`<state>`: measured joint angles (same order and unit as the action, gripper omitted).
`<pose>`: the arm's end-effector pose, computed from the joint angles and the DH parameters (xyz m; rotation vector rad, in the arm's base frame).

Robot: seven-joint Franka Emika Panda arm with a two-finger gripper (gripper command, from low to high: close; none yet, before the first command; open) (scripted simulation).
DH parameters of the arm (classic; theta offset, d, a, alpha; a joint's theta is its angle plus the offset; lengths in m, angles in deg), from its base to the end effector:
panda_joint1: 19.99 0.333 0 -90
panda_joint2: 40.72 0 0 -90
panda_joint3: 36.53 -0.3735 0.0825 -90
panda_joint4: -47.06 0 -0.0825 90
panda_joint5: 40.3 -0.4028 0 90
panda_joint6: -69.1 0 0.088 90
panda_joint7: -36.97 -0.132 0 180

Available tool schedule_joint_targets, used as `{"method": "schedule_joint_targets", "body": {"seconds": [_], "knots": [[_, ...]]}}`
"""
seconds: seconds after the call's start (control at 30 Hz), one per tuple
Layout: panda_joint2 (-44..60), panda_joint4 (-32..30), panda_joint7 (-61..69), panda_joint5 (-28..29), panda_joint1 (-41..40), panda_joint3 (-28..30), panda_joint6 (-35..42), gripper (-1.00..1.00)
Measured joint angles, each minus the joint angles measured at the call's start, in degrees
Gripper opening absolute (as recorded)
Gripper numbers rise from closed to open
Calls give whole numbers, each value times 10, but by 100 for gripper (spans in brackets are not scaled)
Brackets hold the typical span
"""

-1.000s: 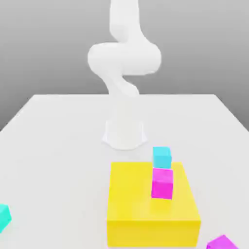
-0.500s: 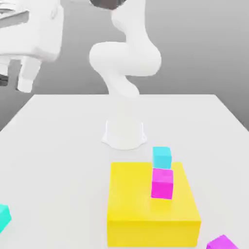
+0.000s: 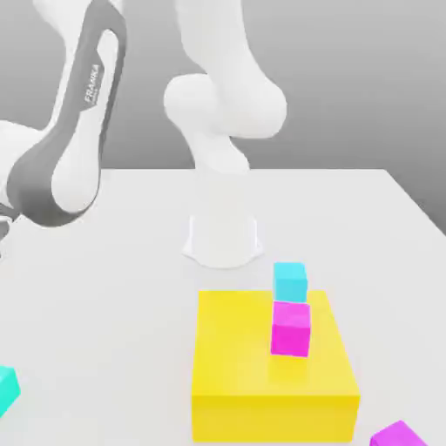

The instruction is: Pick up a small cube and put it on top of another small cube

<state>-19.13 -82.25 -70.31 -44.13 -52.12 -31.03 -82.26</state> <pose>0.4516 -0.3501 0.2078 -0.8684 3.0153 -0.0163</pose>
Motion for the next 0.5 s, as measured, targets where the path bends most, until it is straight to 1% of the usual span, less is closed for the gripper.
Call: {"method": "schedule_joint_targets", "body": {"seconds": [0.1, 0.13, 0.33, 0.4, 0.5], "knots": [[62, 12, 4, -16, -9, -7, -45, 0], [79, 15, 5, -19, -11, -10, -58, -100], [88, 17, 6, -20, -13, -11, -66, -100], [68, 13, 3, -18, -11, -8, -50, -100], [12, 1, -4, -7, -4, -1, -6, -100]]}}
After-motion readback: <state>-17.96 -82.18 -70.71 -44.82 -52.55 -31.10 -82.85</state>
